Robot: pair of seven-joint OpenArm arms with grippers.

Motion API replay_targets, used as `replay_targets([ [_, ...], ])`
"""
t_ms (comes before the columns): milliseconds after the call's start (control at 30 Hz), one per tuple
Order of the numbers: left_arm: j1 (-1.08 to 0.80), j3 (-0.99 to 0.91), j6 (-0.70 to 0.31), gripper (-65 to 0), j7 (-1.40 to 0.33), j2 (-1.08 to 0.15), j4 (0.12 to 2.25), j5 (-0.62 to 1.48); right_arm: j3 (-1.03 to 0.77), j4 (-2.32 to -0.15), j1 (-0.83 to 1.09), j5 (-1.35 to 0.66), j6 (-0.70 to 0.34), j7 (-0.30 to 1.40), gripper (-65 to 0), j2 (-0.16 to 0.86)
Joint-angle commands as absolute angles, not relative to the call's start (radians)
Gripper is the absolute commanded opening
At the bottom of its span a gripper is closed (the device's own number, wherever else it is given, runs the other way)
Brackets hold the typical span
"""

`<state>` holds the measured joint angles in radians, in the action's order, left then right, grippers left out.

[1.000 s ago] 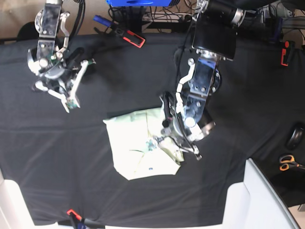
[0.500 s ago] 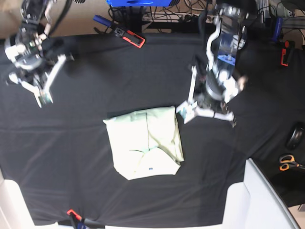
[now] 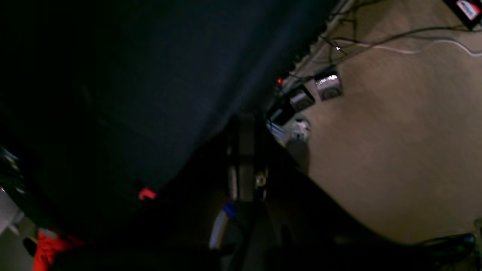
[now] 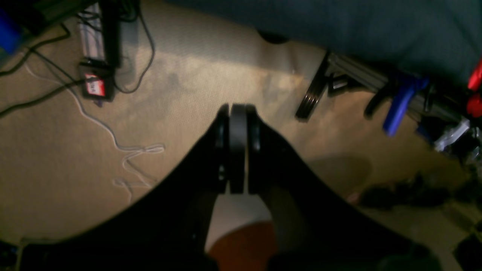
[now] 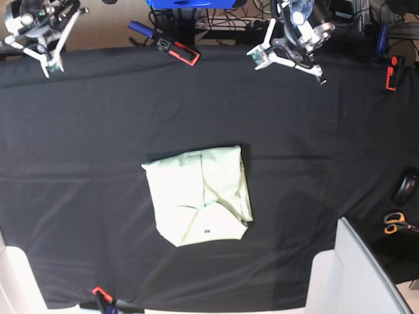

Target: Fold the T-shirt properly

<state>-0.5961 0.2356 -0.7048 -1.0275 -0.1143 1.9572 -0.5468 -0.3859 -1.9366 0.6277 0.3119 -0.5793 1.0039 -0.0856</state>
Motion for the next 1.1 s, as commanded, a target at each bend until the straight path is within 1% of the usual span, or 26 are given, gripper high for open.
replay_targets([
  [0, -0.638, 0.245, -0.698, -65.0, -1.029, -0.116, 1.971, -0.552, -0.381, -1.951, 0.668, 0.305, -0.582, 1.003, -64.9, -0.088],
  [67, -0.68, 0.248, -0.698, -65.0, -1.027, -0.111, 1.968, -0.552, -0.381, -1.931, 0.707, 0.302, -0.582, 0.964, -64.9, -0.094],
  [133, -0.699, 0.246, -0.698, -65.0, -1.027, -0.091, 1.939, -0.552, -0.381, -1.857, 0.717, 0.302, -0.582, 0.912, -64.9, -0.096],
  [267, -0.668, 0.24, -0.698, -65.0, -1.02, -0.062, 1.751, -0.55, -0.381, -1.527, 0.65, 0.305, -0.582, 0.792, -64.9, -0.085],
  [300, -0.647, 0.234, -0.698, -65.0, -1.02, -0.05, 1.681, -0.542, -0.378, -1.428, 0.621, 0.305, -0.582, 0.76, -64.9, -0.064],
  [367, -0.582, 0.231, -0.698, -65.0, -0.995, -0.036, 1.518, -0.45, -0.378, -1.196, 0.541, 0.305, -0.582, 0.684, -64.9, -0.028],
  [433, -0.509, 0.228, -0.698, -65.0, -0.944, -0.038, 1.34, -0.309, -0.377, -0.947, 0.46, 0.305, -0.582, 0.595, -64.9, 0.005],
  [533, -0.374, 0.176, -0.698, -65.0, -0.851, -0.044, 1.006, -0.062, -0.377, -0.576, 0.341, 0.305, -0.582, 0.403, -64.9, 0.073],
  [600, -0.272, 0.147, -0.698, -65.0, -0.711, -0.045, 0.734, 0.067, -0.377, -0.337, 0.269, 0.305, -0.572, 0.237, -64.9, 0.124],
  [667, -0.196, 0.145, -0.691, -65.0, -0.527, -0.056, 0.487, 0.111, -0.377, -0.189, 0.225, 0.306, -0.498, 0.091, -64.9, 0.156],
  [733, -0.153, 0.147, -0.601, -65.0, -0.335, -0.056, 0.32, 0.113, -0.377, -0.142, 0.217, 0.306, -0.38, -0.005, -64.9, 0.17],
  [800, -0.151, 0.147, -0.527, -65.0, -0.223, -0.058, 0.274, 0.096, -0.377, -0.143, 0.22, 0.306, -0.288, -0.053, -64.9, 0.17],
  [867, -0.154, 0.147, -0.463, -65.0, -0.165, -0.058, 0.268, 0.048, -0.377, -0.145, 0.219, 0.306, -0.214, -0.074, -64.9, 0.17],
  [933, -0.154, 0.147, -0.438, -65.0, -0.162, -0.053, 0.268, -0.002, -0.377, -0.145, 0.213, 0.306, -0.176, -0.074, -64.9, 0.165],
  [1067, -0.153, 0.145, -0.438, -65.0, -0.157, -0.048, 0.268, -0.053, -0.378, -0.137, 0.194, 0.306, -0.171, -0.074, -64.9, 0.147],
])
